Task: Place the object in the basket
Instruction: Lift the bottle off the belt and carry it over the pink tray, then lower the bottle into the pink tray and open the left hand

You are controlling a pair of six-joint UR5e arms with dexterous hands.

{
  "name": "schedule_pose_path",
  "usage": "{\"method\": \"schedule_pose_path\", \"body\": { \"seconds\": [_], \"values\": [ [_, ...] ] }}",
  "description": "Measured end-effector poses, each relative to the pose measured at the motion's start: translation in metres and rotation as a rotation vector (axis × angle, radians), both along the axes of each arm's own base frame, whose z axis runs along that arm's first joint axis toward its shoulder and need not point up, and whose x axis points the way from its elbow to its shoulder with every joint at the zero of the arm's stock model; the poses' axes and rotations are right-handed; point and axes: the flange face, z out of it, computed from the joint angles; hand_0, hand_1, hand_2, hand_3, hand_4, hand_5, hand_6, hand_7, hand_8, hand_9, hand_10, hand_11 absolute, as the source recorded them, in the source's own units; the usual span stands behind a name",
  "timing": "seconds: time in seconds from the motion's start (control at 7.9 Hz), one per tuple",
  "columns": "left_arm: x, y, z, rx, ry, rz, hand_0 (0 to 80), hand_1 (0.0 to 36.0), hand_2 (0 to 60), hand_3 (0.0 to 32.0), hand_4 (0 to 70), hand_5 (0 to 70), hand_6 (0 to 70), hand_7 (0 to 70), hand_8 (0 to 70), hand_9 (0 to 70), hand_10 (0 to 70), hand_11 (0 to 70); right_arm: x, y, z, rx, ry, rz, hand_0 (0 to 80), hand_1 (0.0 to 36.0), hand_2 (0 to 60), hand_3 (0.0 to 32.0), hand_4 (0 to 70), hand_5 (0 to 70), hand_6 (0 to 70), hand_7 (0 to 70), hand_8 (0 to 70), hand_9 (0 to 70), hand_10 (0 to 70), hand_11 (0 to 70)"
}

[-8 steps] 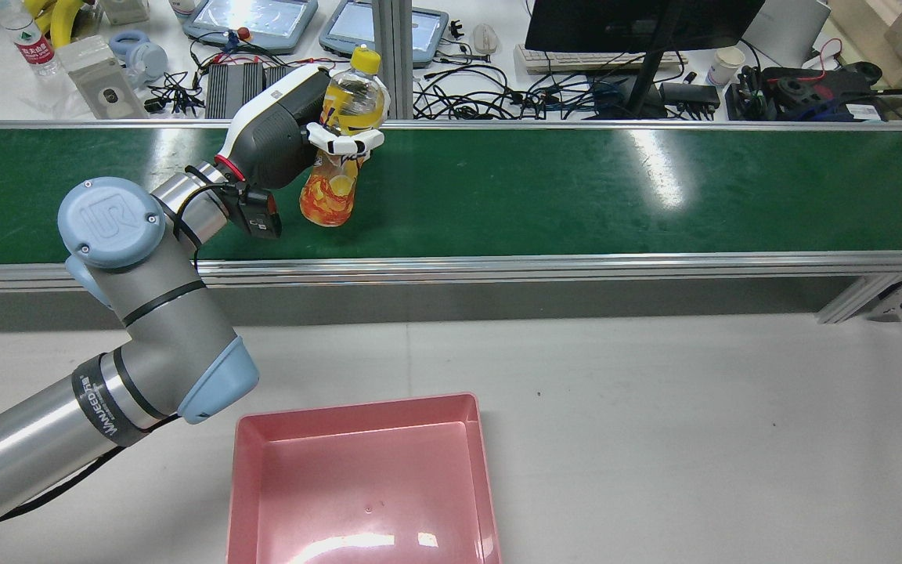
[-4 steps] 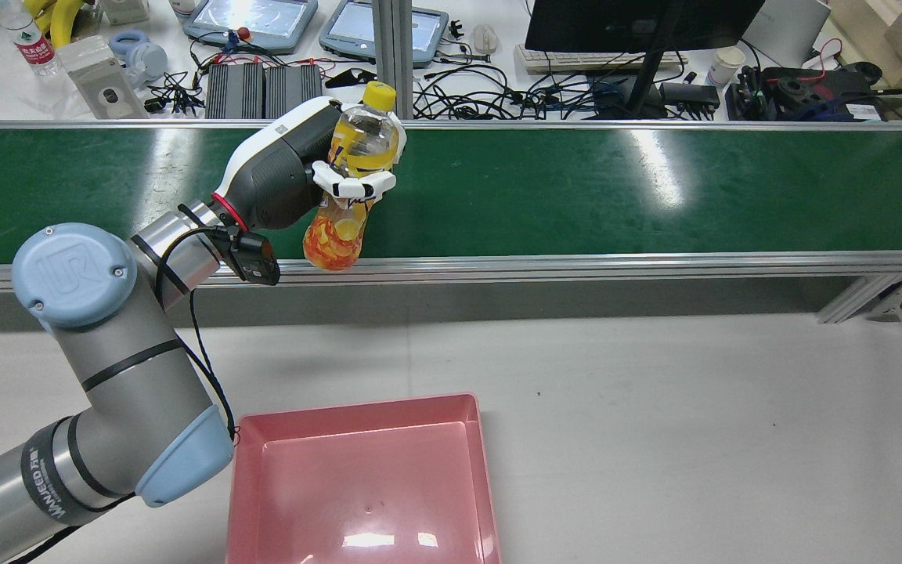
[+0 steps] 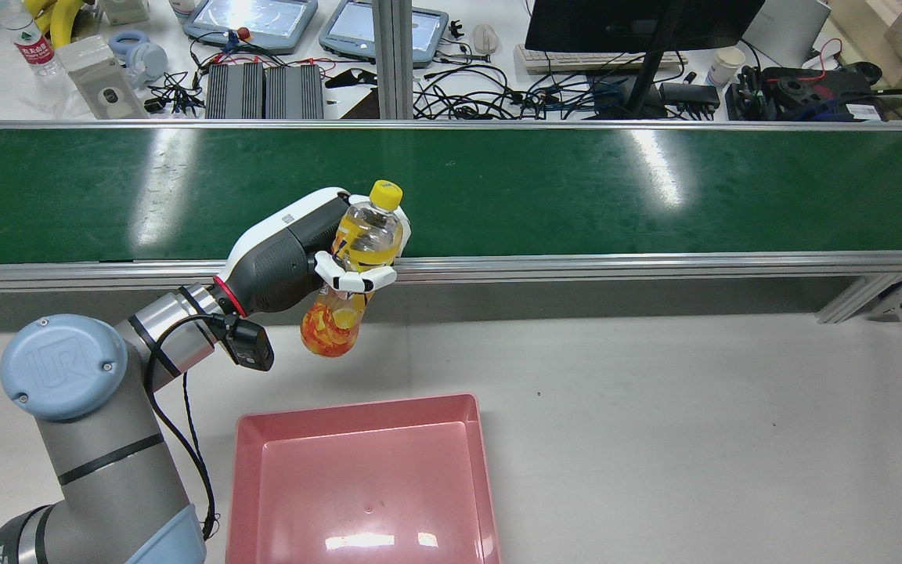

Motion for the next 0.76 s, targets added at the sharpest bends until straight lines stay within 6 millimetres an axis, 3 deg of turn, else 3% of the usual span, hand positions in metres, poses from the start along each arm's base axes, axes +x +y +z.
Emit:
{"method": "schedule_pose_path", "body": {
  "seconds": [0.13, 0.25, 0.38, 0.51, 0.63, 0.76],
  "values": [
    [0.017, 0.02, 0.0, 0.003, 0.001, 0.04, 49.0, 30.5, 60.0, 0.0, 52.2, 70.0, 46.8, 68.0, 68.8, 70.0, 66.7, 70.0, 0.0, 0.0, 0.0, 0.0, 0.0, 0.0, 0.0, 0.0, 0.0, 0.0, 0.0, 0.0, 0.0, 0.0, 0.0, 0.0, 0.0, 0.0],
    [0.029, 0.035, -0.002, 0.008, 0.005, 0.067, 48.4, 25.9, 60.0, 0.0, 50.5, 70.0, 41.8, 63.6, 64.8, 70.0, 63.4, 70.0, 0.0, 0.0, 0.0, 0.0, 0.0, 0.0, 0.0, 0.0, 0.0, 0.0, 0.0, 0.0, 0.0, 0.0, 0.0, 0.0, 0.0, 0.0],
    [0.032, 0.042, -0.005, 0.015, 0.012, 0.08, 49.3, 20.6, 60.0, 0.0, 50.0, 70.0, 34.2, 53.8, 55.7, 70.0, 54.1, 70.0, 0.0, 0.0, 0.0, 0.0, 0.0, 0.0, 0.0, 0.0, 0.0, 0.0, 0.0, 0.0, 0.0, 0.0, 0.0, 0.0, 0.0, 0.0],
    [0.026, 0.051, 0.0, 0.018, 0.015, 0.085, 48.7, 18.4, 60.0, 0.0, 47.2, 65.6, 27.5, 43.9, 48.0, 61.6, 46.8, 66.3, 0.0, 0.0, 0.0, -0.001, 0.0, -0.001, 0.0, 0.0, 0.0, 0.0, 0.0, 0.0, 0.0, 0.0, 0.0, 0.0, 0.0, 0.0],
    [0.012, 0.066, 0.011, 0.028, 0.009, 0.085, 48.7, 13.6, 34.8, 0.0, 38.1, 58.2, 18.2, 27.3, 36.2, 45.1, 36.6, 52.0, 0.0, 0.0, 0.0, -0.001, 0.0, -0.001, 0.0, 0.0, 0.0, 0.0, 0.0, 0.0, 0.0, 0.0, 0.0, 0.0, 0.0, 0.0],
    [-0.009, 0.083, 0.02, 0.045, 0.003, 0.08, 48.5, 11.6, 23.6, 0.0, 33.1, 55.4, 15.1, 19.6, 29.7, 36.7, 32.3, 46.6, 0.0, 0.0, 0.0, 0.0, 0.0, -0.001, 0.0, 0.0, 0.0, 0.0, 0.0, 0.0, 0.0, 0.0, 0.0, 0.0, 0.0, 0.0]
  ]
}}
